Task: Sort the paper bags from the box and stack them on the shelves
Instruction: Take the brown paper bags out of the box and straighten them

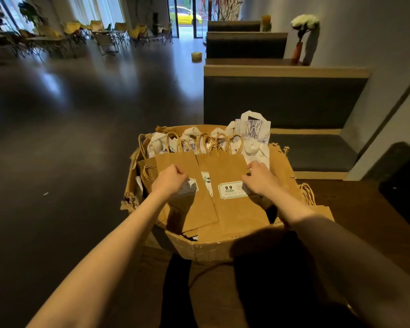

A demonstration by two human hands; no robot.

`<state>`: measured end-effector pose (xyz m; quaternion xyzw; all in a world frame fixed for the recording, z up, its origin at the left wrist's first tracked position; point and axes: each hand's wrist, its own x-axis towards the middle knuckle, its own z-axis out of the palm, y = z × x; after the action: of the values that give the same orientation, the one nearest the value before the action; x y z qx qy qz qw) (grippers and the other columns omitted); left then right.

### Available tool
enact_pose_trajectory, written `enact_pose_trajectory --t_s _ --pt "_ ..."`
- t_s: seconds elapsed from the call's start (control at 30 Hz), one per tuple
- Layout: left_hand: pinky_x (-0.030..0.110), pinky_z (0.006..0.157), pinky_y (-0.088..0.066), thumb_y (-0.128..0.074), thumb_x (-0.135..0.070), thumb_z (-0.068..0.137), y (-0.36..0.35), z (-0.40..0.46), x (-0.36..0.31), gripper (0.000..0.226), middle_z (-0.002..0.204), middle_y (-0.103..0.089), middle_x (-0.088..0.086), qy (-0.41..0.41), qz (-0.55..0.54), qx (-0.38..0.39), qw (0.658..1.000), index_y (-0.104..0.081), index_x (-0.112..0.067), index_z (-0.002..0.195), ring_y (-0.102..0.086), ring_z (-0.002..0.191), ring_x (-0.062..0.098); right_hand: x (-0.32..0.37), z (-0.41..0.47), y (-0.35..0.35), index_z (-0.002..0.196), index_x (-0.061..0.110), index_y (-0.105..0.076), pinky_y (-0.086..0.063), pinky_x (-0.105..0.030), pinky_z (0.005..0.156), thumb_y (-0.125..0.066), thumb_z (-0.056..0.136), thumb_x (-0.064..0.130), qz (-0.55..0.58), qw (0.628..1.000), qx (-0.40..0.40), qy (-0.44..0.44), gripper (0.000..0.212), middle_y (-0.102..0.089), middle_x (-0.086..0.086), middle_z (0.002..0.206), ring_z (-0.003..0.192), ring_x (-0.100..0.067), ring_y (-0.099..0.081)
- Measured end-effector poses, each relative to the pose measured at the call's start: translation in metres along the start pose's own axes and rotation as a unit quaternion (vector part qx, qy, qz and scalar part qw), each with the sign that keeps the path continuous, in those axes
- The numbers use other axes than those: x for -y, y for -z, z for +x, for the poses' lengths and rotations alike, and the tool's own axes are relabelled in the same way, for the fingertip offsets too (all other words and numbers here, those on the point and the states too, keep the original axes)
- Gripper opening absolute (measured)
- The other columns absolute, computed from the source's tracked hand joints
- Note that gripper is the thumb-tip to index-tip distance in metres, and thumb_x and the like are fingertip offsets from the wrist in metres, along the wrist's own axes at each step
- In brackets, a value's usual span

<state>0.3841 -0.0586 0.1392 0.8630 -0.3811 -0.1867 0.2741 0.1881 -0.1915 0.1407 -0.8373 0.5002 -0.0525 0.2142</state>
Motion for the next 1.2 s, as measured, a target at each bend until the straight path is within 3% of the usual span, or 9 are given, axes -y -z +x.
enact_pose_trajectory --t_s 0.23,0.47,0.53,0.67,0.77,0.87,0.97,1.07,1.2 --pt "0.047 0.100 -0.038 -0.062 -0.046 0.085 -0.015 0.017 0.017 0.073 0.142 -0.029 0.022 0.132 0.089 -0.034 0.987 -0.029 -0.005 0.136 -0.031 0.131 0.038 -0.002 0.029 -0.025 0.143 0.003 -0.023 -0.038 -0.044 0.102 -0.053 0.090 0.038 -0.027 0.995 0.056 -0.081 0.071 -0.044 -0.018 0.139 0.128 -0.039 -0.039" --pt "0.050 0.096 -0.041 -0.081 -0.034 0.069 -0.022 0.023 0.019 0.101 0.144 -0.023 0.024 0.193 0.058 -0.041 0.979 -0.015 -0.004 0.140 -0.036 0.128 0.041 0.002 0.040 -0.029 0.135 0.001 -0.027 -0.043 -0.045 0.098 -0.060 0.086 0.027 0.087 0.993 0.003 -0.073 0.065 -0.047 -0.019 0.133 0.120 -0.039 -0.047" --pt "0.048 0.093 -0.046 -0.083 -0.029 0.068 -0.018 0.022 0.018 0.098 0.139 -0.033 0.024 0.198 0.029 -0.045 0.979 -0.018 -0.002 0.136 -0.045 0.122 0.040 0.002 0.043 -0.025 0.133 -0.002 -0.028 -0.045 -0.043 0.094 -0.065 0.083 0.028 0.109 0.991 0.012 -0.083 0.069 -0.049 -0.018 0.129 0.117 -0.037 -0.050" --pt "0.027 0.060 -0.051 -0.073 -0.013 0.081 -0.012 0.018 0.013 0.063 0.107 -0.054 0.011 0.174 -0.087 -0.037 0.980 -0.030 0.001 0.124 -0.061 0.076 0.021 -0.003 0.043 -0.023 0.117 0.001 -0.053 -0.047 -0.032 0.081 -0.072 0.080 0.032 0.126 0.988 0.059 -0.072 0.052 -0.062 -0.010 0.109 0.100 -0.028 -0.058" --pt "0.032 0.075 -0.045 -0.071 -0.009 0.081 -0.006 0.020 0.016 0.054 0.120 -0.054 0.017 0.160 -0.147 -0.070 0.974 -0.037 0.000 0.121 -0.057 0.107 0.030 -0.004 0.039 -0.022 0.116 0.005 -0.052 -0.047 -0.037 0.090 -0.075 0.078 0.031 0.128 0.988 0.035 -0.075 0.051 -0.060 -0.007 0.113 0.105 -0.028 -0.056" --pt "0.035 0.083 -0.049 -0.072 -0.008 0.080 -0.002 0.021 0.020 0.040 0.115 -0.059 0.016 0.153 -0.215 -0.101 0.959 -0.048 -0.002 0.111 -0.057 0.106 0.029 -0.001 0.036 -0.013 0.120 0.010 -0.054 -0.045 -0.039 0.093 -0.071 0.082 0.027 0.166 0.982 -0.017 -0.084 0.045 -0.059 -0.009 0.116 0.111 -0.029 -0.054" --pt "0.039 0.086 -0.054 -0.071 -0.008 0.081 0.001 0.020 0.021 0.022 0.109 -0.066 0.015 0.142 -0.282 -0.108 0.943 -0.058 -0.005 0.099 -0.064 0.098 0.027 0.000 0.033 -0.003 0.084 0.020 -0.062 -0.046 -0.037 0.079 -0.066 0.085 0.029 0.191 0.977 -0.072 -0.067 0.010 -0.066 -0.006 0.095 0.099 -0.029 -0.060" --pt "0.037 0.082 -0.055 -0.068 -0.005 0.083 0.006 0.020 0.017 0.023 0.108 -0.067 0.014 0.118 -0.344 -0.118 0.924 -0.060 -0.003 0.105 -0.066 0.094 0.026 0.000 0.032 0.009 0.061 0.029 -0.049 -0.044 -0.038 0.070 -0.061 0.088 0.032 0.208 0.968 -0.134 -0.039 0.029 -0.060 -0.003 0.080 0.088 -0.029 -0.058" --pt "0.032 0.077 -0.053 -0.064 -0.006 0.087 0.014 0.014 0.002 0.025 0.102 -0.065 0.008 0.080 -0.373 -0.124 0.916 -0.058 -0.005 0.111 -0.065 0.094 0.023 0.007 0.021 0.031 0.088 0.018 -0.058 -0.041 -0.031 0.069 -0.052 0.095 0.026 0.254 0.951 -0.178 0.007 0.013 -0.062 -0.001 0.089 0.083 -0.019 -0.057"
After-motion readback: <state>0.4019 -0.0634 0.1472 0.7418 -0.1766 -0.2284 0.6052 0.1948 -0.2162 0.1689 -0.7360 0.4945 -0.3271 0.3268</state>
